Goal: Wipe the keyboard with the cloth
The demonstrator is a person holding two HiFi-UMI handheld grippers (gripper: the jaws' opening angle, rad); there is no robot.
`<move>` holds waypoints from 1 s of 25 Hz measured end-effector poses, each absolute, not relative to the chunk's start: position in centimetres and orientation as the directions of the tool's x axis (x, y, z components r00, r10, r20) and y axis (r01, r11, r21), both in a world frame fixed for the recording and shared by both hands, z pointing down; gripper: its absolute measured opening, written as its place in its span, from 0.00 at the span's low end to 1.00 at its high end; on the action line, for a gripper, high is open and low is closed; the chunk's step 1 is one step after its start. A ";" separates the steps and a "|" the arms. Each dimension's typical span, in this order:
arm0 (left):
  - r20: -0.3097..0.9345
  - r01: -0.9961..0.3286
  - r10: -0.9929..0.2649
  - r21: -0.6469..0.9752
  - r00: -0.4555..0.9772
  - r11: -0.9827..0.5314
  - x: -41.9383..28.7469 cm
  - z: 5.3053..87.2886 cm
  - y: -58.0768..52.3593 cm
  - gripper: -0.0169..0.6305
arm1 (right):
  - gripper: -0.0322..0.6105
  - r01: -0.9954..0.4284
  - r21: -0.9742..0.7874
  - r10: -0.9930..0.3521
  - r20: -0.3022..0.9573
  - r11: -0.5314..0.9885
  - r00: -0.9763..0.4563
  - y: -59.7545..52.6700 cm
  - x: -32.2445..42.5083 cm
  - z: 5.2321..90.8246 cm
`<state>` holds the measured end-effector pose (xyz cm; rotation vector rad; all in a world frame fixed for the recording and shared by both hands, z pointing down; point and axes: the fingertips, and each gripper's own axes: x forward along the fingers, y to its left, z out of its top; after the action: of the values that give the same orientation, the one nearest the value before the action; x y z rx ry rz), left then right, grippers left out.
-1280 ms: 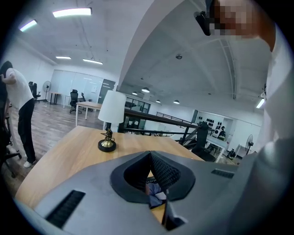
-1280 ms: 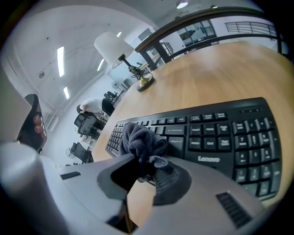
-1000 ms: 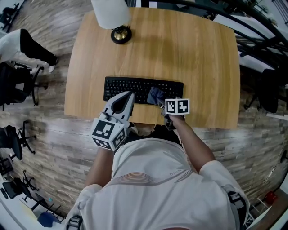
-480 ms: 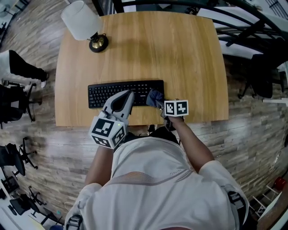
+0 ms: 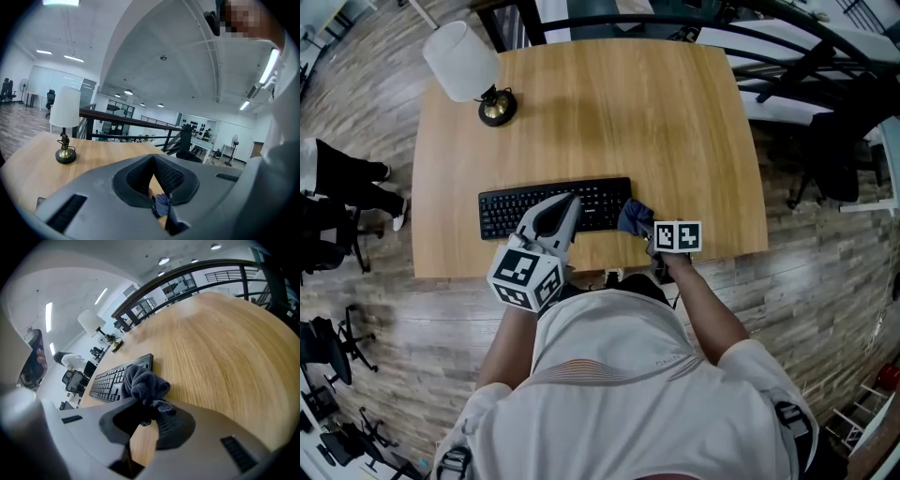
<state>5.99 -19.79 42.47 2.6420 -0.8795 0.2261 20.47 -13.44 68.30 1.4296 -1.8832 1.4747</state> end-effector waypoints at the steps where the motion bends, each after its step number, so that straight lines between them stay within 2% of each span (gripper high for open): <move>1: 0.250 -0.603 -0.550 0.271 0.797 -0.751 5.8 42.3 -19.9 0.05 | 0.24 -0.857 -0.511 -0.492 0.764 -0.066 -0.418 -13.3 20.8 68.3; 5: 0.220 -0.601 -0.560 0.261 0.799 -0.755 4.4 41.6 -20.7 0.05 | 0.23 -0.860 -0.499 -0.553 0.749 -0.108 -0.365 -13.7 22.1 66.9; 9: 0.192 -0.617 -0.586 0.249 0.787 -0.747 1.6 40.5 -21.8 0.05 | 0.23 -0.882 -0.464 -0.677 0.676 -0.086 -0.290 -15.9 22.9 62.0; 14: 0.146 -0.651 -0.635 0.219 0.758 -0.727 -3.1 37.8 -23.6 0.05 | 0.23 -0.917 -0.399 -0.856 0.471 0.008 -0.213 -20.7 21.8 50.8; 17: 0.102 -0.671 -0.665 0.196 0.740 -0.715 -6.3 35.7 -25.0 0.05 | 0.23 -0.954 -0.289 -0.928 0.325 0.084 -0.180 -23.2 19.5 42.6; 21: 0.040 -0.699 -0.703 0.159 0.710 -0.697 -10.5 32.6 -26.6 0.05 | 0.23 -0.984 -0.109 -0.974 0.166 0.137 -0.154 -24.9 15.9 33.5; 25: -0.003 -0.714 -0.720 0.131 0.694 -0.688 -13.8 30.3 -27.2 0.05 | 0.23 -0.985 -0.062 -0.982 0.092 0.160 -0.165 -24.6 12.5 29.1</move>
<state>-13.76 -27.15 30.33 2.7795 -1.1820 -0.0823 12.49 -24.64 29.11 2.0098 -2.3697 0.1657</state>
